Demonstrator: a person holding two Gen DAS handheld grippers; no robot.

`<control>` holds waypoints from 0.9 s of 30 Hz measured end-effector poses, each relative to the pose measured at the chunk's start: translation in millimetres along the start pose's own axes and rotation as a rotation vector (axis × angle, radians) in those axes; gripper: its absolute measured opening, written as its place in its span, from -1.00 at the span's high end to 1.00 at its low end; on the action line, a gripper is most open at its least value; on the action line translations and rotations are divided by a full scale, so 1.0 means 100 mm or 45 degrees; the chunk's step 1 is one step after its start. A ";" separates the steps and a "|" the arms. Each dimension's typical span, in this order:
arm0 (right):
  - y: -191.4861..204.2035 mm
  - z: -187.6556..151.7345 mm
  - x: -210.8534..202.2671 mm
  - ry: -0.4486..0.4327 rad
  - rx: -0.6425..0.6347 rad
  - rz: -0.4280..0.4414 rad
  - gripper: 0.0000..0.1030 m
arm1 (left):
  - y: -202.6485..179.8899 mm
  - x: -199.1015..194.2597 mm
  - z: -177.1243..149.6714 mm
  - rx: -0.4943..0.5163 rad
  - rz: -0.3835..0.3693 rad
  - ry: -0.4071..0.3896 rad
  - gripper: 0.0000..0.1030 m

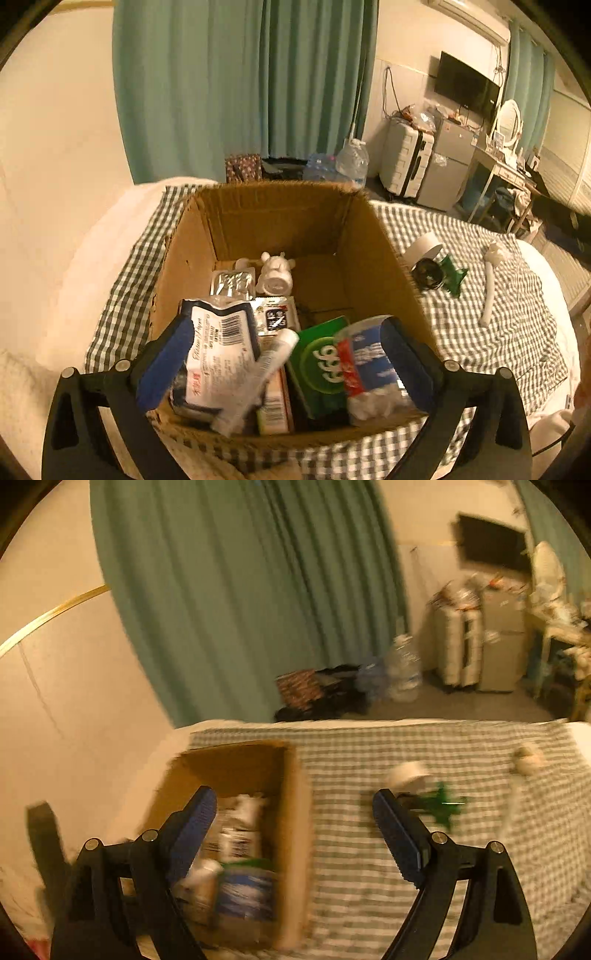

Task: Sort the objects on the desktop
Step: 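Move both open tools back toward the remaining items on the cloth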

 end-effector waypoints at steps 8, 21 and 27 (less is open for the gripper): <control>-1.00 -0.12 -0.99 -0.095 0.104 -0.222 -0.70 | -0.74 -0.52 0.08 0.056 -0.058 -0.094 -1.00; -1.69 -0.54 -1.61 -0.211 0.118 -0.314 -0.81 | -1.91 -0.20 -0.44 0.109 -0.052 0.003 -1.00; -2.15 -0.91 -1.24 -0.208 0.187 -0.374 -0.83 | -2.14 0.44 -0.54 0.100 -0.032 0.074 -1.00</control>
Point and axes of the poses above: each gripper's, at about its wrist camera, not at the fingertips, and x roughly the way its jaws point, y to its left, z to its top, the point moved 1 cm from there along x, roughly the way its jaws point, and after that the axes turned 2 degrees about -z, right-handed, at the moved point
